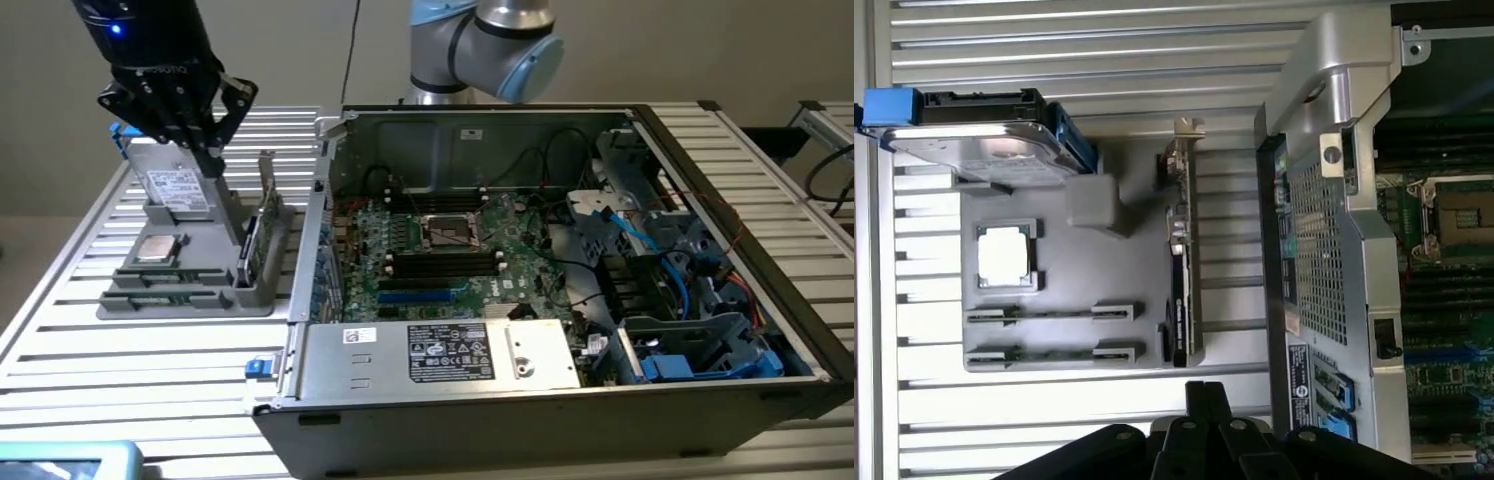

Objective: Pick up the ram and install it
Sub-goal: 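Reach for the ram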

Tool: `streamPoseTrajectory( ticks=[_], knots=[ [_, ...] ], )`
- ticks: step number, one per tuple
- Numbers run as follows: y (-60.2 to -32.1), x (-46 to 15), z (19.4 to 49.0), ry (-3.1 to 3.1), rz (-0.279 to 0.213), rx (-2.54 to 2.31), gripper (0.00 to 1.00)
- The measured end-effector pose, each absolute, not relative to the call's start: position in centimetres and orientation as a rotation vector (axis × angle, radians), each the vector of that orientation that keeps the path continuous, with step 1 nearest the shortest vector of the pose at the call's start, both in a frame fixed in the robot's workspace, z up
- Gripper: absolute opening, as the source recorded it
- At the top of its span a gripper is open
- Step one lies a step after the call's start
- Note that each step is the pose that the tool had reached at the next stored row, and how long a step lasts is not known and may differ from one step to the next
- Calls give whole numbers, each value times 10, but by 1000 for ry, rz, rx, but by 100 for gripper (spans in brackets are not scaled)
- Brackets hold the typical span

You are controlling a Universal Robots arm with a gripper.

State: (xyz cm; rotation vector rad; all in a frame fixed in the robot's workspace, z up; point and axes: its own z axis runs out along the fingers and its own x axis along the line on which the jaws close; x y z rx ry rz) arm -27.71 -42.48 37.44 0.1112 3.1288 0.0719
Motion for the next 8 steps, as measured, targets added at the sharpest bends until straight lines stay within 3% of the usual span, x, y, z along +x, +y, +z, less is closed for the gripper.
streamPoseTrajectory(
  ticks=[8],
  knots=[
    [-429,-300,365,3144,68,112,11]
  ],
)
